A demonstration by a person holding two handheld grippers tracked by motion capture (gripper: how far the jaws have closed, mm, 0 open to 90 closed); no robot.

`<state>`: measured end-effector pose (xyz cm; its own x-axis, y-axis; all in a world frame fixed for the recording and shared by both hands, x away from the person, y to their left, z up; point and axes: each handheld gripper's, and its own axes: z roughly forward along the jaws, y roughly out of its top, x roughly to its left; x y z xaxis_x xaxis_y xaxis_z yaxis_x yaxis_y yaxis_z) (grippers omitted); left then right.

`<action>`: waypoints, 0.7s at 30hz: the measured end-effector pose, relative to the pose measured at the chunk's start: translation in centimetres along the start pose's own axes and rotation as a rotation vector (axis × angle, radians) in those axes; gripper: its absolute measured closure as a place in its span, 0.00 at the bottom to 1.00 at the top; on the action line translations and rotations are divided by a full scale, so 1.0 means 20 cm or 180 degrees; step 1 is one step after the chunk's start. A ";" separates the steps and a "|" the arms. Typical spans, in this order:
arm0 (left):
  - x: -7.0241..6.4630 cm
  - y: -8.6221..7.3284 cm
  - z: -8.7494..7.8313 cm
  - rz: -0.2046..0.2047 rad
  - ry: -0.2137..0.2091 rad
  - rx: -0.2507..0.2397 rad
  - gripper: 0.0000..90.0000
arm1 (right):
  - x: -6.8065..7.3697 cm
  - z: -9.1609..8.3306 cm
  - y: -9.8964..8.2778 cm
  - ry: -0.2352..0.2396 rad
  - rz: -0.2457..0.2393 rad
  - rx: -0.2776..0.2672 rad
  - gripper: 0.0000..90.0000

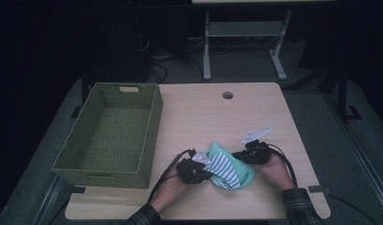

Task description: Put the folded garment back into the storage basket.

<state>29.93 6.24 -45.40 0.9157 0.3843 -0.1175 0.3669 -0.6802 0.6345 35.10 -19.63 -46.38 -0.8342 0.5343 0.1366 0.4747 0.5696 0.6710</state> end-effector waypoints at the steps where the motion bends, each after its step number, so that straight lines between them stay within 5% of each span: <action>1: 0.01 0.00 0.00 0.0020 0.0015 0.0018 1.00 | 0.01 0.00 -0.01 -0.0003 -0.0019 -0.0009 1.00; 21: 0.14 0.06 0.03 0.0082 0.0366 0.0043 1.00 | 0.14 -0.10 -0.12 0.0114 -0.0004 -0.0001 1.00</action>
<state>32.98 6.17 -45.48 0.9003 0.4351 -0.0126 0.3464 -0.6988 0.6258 31.00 -20.73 -46.20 -0.8443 0.5110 0.1617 0.4736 0.5702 0.6713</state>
